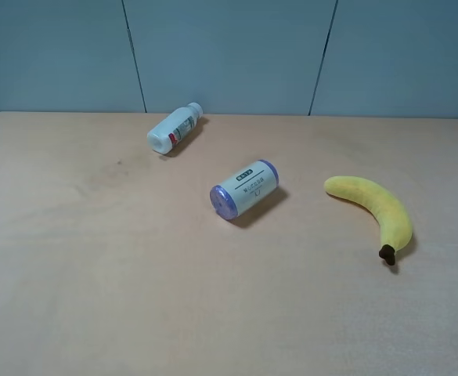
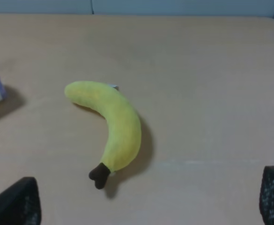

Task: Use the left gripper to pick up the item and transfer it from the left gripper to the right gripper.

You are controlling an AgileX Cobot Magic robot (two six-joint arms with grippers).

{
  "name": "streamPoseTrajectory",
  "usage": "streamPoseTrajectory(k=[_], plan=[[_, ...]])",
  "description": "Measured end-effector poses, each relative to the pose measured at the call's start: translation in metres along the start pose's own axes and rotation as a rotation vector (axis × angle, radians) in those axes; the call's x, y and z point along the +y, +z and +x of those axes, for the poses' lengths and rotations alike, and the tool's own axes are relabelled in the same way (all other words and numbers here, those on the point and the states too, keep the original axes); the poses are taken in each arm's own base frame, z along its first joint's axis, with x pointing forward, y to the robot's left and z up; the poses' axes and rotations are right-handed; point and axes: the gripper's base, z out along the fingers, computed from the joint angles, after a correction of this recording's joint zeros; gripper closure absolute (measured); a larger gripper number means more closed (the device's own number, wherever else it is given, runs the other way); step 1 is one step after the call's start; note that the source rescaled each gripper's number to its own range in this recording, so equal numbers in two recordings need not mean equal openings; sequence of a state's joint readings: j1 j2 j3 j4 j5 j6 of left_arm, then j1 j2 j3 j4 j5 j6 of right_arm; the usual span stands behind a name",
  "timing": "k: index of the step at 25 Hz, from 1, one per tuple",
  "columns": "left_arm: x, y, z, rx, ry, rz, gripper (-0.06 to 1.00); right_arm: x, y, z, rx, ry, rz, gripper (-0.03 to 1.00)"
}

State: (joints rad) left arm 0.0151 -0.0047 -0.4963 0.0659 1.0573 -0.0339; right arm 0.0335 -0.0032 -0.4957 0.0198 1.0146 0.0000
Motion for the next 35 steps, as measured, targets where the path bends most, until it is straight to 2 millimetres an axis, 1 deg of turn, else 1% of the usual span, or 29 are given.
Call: streamPoseTrajectory(k=[35], plan=[[0.0000,0.0000,0.0000,0.000,0.000,0.000,-0.03,0.0015,0.0000,0.0000,0.000,0.010,-0.017,-0.03]])
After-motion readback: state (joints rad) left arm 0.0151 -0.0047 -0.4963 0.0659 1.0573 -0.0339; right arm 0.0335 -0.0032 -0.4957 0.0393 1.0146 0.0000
